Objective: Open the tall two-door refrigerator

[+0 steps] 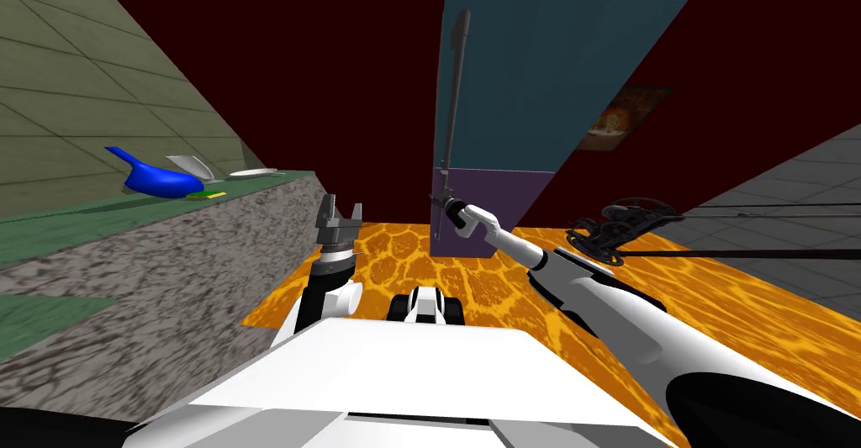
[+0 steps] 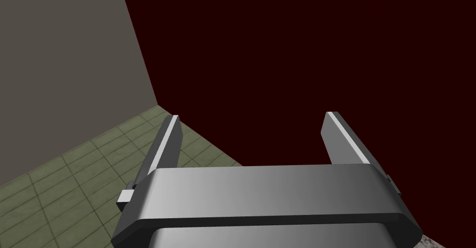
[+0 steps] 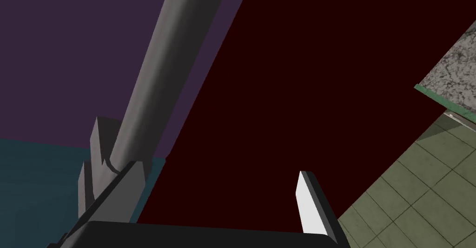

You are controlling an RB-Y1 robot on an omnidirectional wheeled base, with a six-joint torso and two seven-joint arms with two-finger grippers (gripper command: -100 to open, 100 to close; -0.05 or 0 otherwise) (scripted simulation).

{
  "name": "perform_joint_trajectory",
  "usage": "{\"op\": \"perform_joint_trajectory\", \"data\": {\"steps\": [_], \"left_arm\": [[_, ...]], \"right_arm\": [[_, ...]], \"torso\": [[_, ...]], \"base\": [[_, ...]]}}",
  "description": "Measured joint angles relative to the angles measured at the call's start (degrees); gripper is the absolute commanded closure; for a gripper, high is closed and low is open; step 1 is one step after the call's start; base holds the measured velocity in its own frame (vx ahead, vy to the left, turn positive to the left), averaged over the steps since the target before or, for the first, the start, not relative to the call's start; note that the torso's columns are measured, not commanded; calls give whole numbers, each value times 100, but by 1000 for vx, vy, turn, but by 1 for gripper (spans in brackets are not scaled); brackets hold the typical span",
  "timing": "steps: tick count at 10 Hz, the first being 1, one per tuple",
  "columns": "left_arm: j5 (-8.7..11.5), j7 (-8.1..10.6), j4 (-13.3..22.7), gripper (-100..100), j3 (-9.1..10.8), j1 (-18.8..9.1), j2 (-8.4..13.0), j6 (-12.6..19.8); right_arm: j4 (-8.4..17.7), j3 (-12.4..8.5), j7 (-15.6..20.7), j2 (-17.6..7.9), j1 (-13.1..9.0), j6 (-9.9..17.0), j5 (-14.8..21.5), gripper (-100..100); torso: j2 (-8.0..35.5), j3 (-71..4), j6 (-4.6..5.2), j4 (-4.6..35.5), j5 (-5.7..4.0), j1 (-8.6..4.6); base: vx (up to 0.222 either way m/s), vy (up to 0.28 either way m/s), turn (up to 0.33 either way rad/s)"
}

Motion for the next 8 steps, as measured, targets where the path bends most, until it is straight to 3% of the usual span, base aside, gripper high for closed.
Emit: {"op": "perform_joint_trajectory", "data": {"steps": [2, 3, 5, 7, 8], "left_arm": [[0, 0, 0, 0, -1, 0, 0, 0], [0, 0, 0, 0, -1, 0, -1, 0], [0, 0, 0, 0, 0, -1, 0, 0], [0, 0, 0, 0, 0, 0, 0, 0], [0, 0, 0, 0, 0, 0, 1, 0]], "right_arm": [[364, 214, 138, -149, -409, 170, 90, -100], [398, 331, 226, -245, -569, 349, 125, -100], [495, 528, 351, -417, -768, 596, 224, -100], [766, 607, 397, -546, -987, 609, 326, -100], [776, 608, 401, -554, -996, 612, 333, -100]], "torso": [[4, 2, -3, 1, 7, 20], [1, 2, -2, 1, 6, 20], [-16, -12, -8, 12, 5, 3], [-22, -15, -2, 0, -1, -8], [-12, -8, -2, -3, -2, -9]], "base": [[-2, 132, -101], [20, 148, -82], [-11, 100, -71], [-4, 41, -22], [0, 0, 0]]}}
